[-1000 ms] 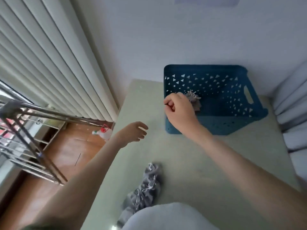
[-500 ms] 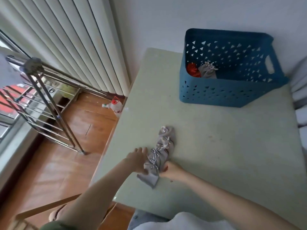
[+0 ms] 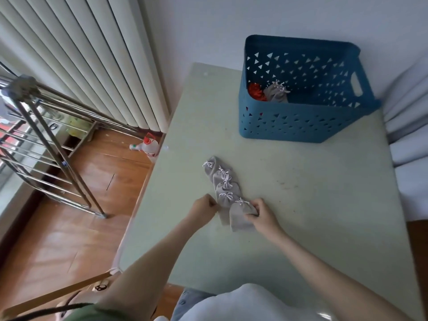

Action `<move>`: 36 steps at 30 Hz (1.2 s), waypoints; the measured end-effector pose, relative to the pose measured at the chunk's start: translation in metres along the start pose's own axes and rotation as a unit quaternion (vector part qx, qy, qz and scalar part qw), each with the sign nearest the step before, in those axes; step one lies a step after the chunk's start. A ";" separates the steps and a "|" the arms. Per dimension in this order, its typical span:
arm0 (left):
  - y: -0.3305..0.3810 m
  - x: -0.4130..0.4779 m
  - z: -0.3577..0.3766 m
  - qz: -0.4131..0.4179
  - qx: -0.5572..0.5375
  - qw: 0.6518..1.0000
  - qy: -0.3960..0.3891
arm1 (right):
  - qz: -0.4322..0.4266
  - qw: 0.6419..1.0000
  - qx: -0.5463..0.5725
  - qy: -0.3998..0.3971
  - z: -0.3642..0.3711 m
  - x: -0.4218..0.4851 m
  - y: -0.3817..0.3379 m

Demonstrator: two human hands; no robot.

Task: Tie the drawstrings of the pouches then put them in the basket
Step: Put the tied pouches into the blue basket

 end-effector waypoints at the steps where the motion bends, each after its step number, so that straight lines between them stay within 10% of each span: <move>1: 0.000 0.000 0.001 -0.005 0.002 1.000 -0.008 | -0.007 0.999 0.019 -0.025 0.000 -0.001 0.000; 7: 0.010 -0.003 0.015 -0.020 0.018 0.999 -0.024 | -0.051 0.994 0.007 -0.100 0.009 0.000 -0.012; 19: 0.019 -0.003 0.018 0.056 0.013 0.998 -0.030 | -0.060 0.988 -0.143 0.023 0.009 0.027 -0.008; 24: 0.008 0.005 0.018 -0.077 -0.079 0.994 -0.027 | -0.064 0.978 -0.198 -0.027 0.000 0.043 -0.013; 31: 0.009 0.008 0.014 -0.068 -0.133 0.979 -0.137 | -0.030 0.998 -0.047 -0.043 0.007 0.052 -0.028; 36: 0.003 0.017 0.005 -0.083 -0.148 0.982 -0.079 | -0.011 0.995 0.068 -0.071 0.010 0.058 -0.026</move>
Point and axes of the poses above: each hand's wrist, its own x-axis towards the middle knuckle, its own z-axis out of the palm, y = z × x, the point moved 6 cm from there along x, towards the middle knuckle, and after that the axes turned 5 degrees about -x, right-handed, at the moved point
